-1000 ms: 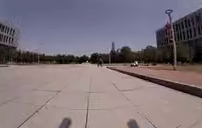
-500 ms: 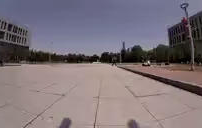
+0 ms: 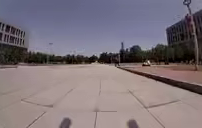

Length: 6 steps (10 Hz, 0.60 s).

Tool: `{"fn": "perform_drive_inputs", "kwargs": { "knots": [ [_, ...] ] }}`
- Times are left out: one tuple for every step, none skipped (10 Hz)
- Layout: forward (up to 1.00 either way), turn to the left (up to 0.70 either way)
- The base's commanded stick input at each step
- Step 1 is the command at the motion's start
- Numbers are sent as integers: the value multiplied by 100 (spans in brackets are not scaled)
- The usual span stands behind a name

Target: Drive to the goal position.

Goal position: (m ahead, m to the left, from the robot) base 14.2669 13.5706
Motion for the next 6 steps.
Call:
{"fn": "perform_drive_inputs", "kwargs": {
  "knots": [
    [100, 0],
    [100, 0],
    [100, 0],
    [100, 0],
    [100, 0],
    [100, 0]
  ]
}}
